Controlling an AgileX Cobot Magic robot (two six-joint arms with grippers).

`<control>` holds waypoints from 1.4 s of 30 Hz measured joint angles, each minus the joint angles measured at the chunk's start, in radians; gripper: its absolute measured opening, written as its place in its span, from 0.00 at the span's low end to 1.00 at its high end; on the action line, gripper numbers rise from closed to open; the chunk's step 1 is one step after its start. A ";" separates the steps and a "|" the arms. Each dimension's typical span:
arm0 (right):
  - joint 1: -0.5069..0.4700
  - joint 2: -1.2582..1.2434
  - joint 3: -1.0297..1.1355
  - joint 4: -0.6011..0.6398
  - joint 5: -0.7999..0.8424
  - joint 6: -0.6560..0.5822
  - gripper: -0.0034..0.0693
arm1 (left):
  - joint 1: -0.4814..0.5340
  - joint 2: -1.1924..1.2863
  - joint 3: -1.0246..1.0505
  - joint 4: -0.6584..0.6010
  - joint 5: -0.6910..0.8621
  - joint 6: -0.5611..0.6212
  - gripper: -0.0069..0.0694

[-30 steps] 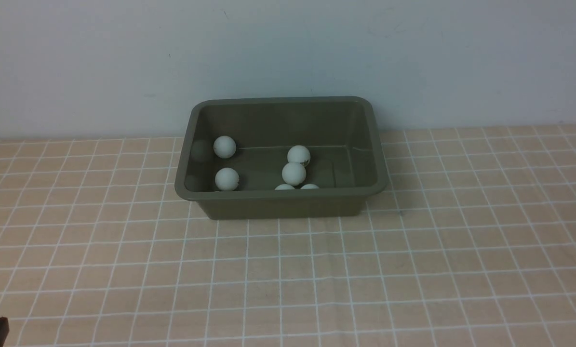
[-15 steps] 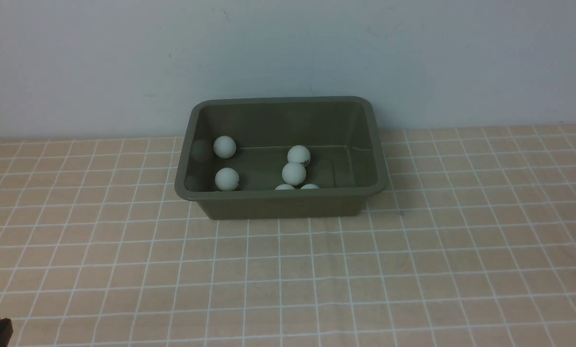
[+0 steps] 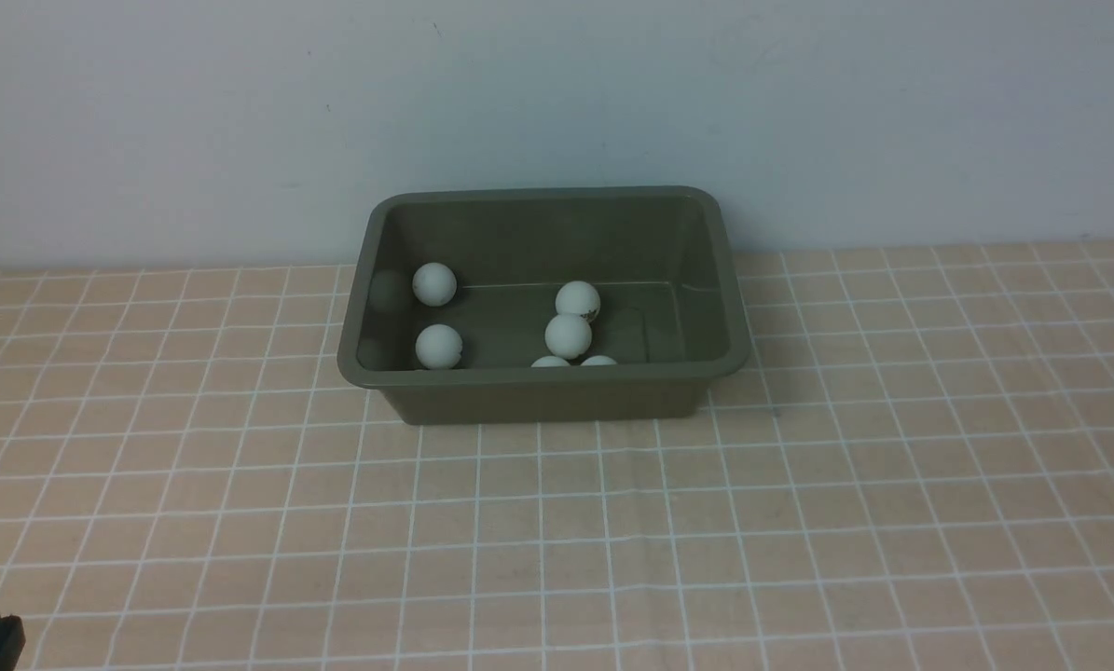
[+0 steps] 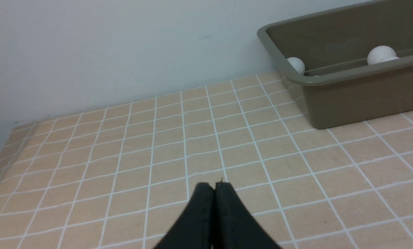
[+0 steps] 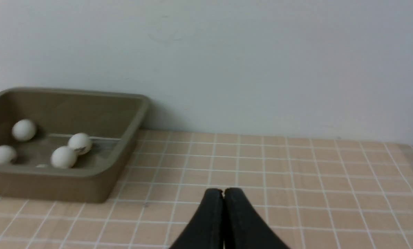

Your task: Put the table tennis balls into the box on the light coffee tablecloth.

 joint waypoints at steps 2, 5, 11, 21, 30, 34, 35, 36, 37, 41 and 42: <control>-0.092 -0.002 0.014 0.046 -0.003 0.016 0.03 | 0.000 0.000 0.000 0.000 0.000 0.000 0.00; -0.199 -0.034 0.062 0.103 -0.003 0.024 0.03 | 0.000 0.000 0.000 0.000 0.000 0.000 0.00; -0.267 -0.175 0.229 0.135 -0.056 0.029 0.03 | 0.000 0.000 0.000 0.000 0.000 0.000 0.00; -0.260 -0.286 0.438 0.136 -0.232 0.028 0.03 | 0.000 0.000 0.000 0.000 0.000 0.000 0.00; -0.199 -0.290 0.473 0.087 -0.285 0.027 0.03 | 0.000 -0.001 0.001 0.000 0.000 0.000 0.00; -0.196 -0.290 0.473 0.068 -0.247 0.024 0.03 | 0.000 -0.001 0.001 0.000 0.000 0.000 0.00; -0.196 -0.290 0.473 0.067 -0.226 0.024 0.03 | 0.000 -0.001 0.001 0.000 0.000 0.000 0.00; -0.196 -0.290 0.474 0.065 -0.210 0.024 0.03 | 0.000 -0.001 0.001 0.000 0.000 0.000 0.00; -0.196 -0.290 0.475 0.064 -0.201 0.024 0.03 | 0.000 -0.001 0.001 0.000 0.000 0.000 0.00; -0.196 -0.290 0.477 0.064 -0.174 0.024 0.03 | 0.000 -0.001 0.001 0.000 0.000 0.000 0.00; -0.196 -0.290 0.477 0.064 -0.173 0.024 0.03 | 0.000 -0.001 0.001 0.000 0.000 0.000 0.00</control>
